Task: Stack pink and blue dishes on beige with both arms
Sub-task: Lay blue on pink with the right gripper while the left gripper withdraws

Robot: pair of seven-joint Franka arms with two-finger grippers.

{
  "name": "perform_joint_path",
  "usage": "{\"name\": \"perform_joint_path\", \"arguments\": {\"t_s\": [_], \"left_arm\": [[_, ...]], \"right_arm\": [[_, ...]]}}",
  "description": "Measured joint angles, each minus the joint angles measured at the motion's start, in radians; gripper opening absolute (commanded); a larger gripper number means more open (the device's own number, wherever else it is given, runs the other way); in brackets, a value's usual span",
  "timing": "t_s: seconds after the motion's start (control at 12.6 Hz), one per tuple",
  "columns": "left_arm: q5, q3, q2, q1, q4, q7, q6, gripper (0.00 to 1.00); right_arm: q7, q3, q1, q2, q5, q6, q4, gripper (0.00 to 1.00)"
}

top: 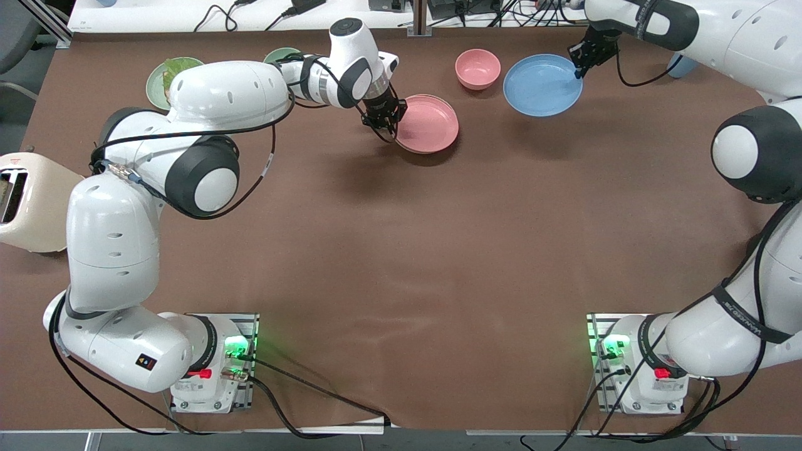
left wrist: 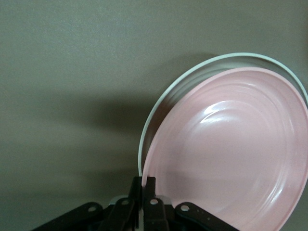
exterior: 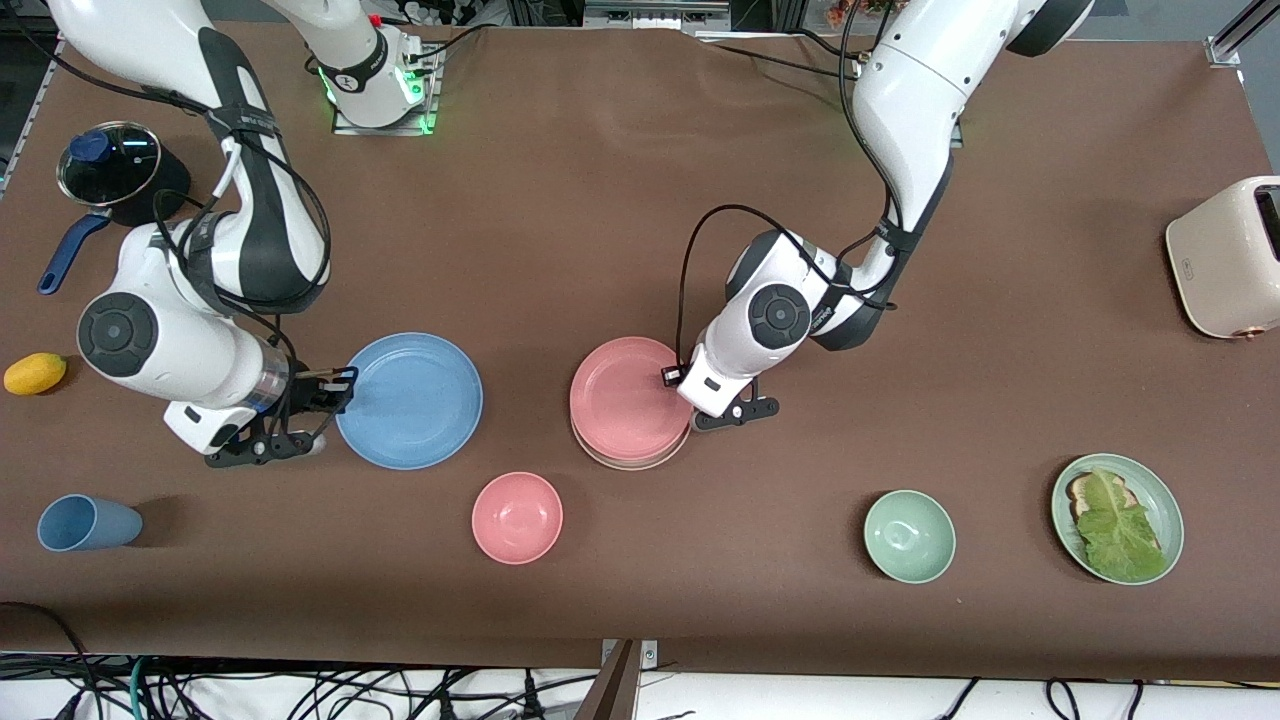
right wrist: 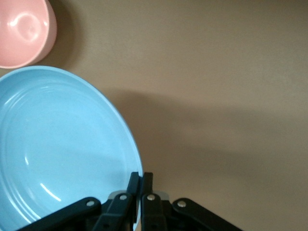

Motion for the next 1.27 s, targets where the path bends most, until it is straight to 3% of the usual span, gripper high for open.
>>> {"name": "perform_joint_path", "arguments": {"t_s": [0.16, 0.63, 0.87, 1.27], "left_arm": [[0.0, 0.002, 0.003, 0.0, 0.005, -0.003, 0.001, 0.48], [0.0, 0.009, -0.017, 0.03, 0.046, -0.011, -0.031, 0.54], [0.003, 0.011, -0.082, 0.085, 0.059, 0.031, -0.194, 0.55], [0.009, 0.018, -0.19, 0.265, 0.061, 0.365, -0.435, 0.58]], "right_arm": [[0.067, 0.001, 0.024, 0.019, 0.006, -0.029, 0.043, 0.0], [0.285, 0.002, 0.119, 0.041, 0.098, -0.034, 0.059, 0.0], [0.393, 0.003, 0.185, 0.058, 0.11, -0.018, 0.06, 0.0], [0.603, 0.004, 0.31, 0.106, 0.11, 0.068, 0.06, 0.0]]}}
